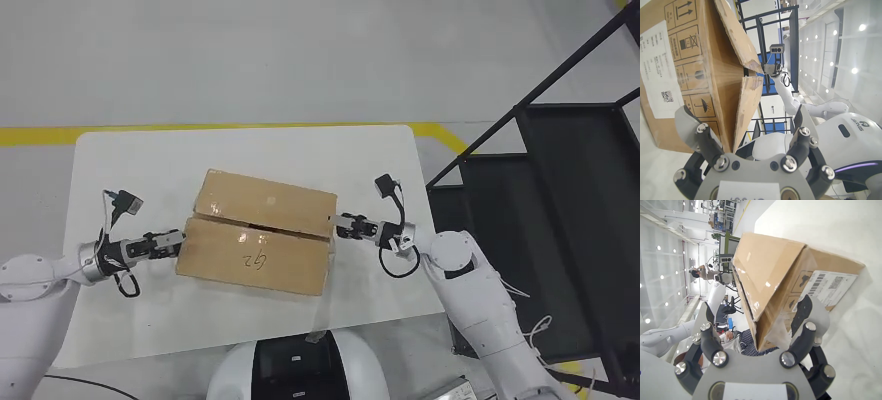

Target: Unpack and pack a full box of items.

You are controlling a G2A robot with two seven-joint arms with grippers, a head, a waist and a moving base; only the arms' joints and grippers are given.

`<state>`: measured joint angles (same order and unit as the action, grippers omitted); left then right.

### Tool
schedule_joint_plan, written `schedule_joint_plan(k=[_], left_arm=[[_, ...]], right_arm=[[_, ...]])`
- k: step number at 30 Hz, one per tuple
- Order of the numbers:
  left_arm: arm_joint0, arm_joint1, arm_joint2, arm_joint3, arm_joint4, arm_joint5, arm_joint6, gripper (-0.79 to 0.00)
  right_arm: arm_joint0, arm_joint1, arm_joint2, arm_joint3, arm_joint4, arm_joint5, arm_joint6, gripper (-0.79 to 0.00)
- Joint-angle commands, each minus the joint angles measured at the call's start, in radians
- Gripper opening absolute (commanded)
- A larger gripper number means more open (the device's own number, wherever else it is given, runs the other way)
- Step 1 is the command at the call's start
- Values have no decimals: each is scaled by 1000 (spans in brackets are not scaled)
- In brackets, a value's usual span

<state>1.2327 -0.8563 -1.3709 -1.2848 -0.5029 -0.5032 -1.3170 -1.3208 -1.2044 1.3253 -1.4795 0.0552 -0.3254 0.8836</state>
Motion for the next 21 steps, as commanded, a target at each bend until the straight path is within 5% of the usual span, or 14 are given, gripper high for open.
schedule_joint_plan(k=[1,11,21], left_arm=[[10,3,9,-16,-7,6,-6,0],[-7,5,38,18,-34,-28,28,0],[4,16,-59,41,-99,-153,154,0]], right_arm=[[30,-3,-19,14,7,2,-15,0],[177,-18,-79,135,12,-7,-68,0],[74,24,49,9,58,-42,80,0]])
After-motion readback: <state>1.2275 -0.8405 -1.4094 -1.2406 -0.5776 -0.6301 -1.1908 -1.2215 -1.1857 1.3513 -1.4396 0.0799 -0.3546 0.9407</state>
